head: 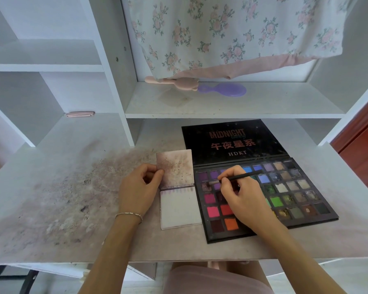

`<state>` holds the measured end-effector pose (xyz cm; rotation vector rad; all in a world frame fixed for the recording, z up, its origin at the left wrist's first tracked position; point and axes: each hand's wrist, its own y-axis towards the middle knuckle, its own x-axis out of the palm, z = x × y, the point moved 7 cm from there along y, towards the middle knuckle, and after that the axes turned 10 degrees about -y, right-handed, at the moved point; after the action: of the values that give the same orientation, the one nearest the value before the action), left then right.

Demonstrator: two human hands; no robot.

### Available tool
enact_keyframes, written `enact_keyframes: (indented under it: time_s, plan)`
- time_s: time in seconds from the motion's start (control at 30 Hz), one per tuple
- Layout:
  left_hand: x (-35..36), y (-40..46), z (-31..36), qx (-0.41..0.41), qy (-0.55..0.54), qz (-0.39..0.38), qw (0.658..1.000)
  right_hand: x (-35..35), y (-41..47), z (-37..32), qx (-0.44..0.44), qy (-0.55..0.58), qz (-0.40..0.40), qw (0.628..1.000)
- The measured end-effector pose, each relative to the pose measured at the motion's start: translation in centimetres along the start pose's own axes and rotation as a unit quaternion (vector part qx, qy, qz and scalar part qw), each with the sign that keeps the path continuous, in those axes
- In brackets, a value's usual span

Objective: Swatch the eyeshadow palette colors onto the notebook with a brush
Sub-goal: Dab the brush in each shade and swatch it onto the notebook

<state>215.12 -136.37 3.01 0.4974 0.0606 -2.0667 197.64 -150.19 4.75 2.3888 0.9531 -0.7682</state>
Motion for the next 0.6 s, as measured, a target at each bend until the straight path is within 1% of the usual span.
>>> enact_keyframes:
  time_s: [0.37,0.6]
  plan:
    - [0.00,0.04,-0.05,0.005,-0.003,-0.001,1.000,0.29,0.08,0.00,-0.001,-0.006,-0.012,1.000]
    - [0.02,0.01,-0.17,0.004,-0.014,-0.004,1.000,0.18,0.14,0.14,0.000,-0.002,-0.004,1.000]
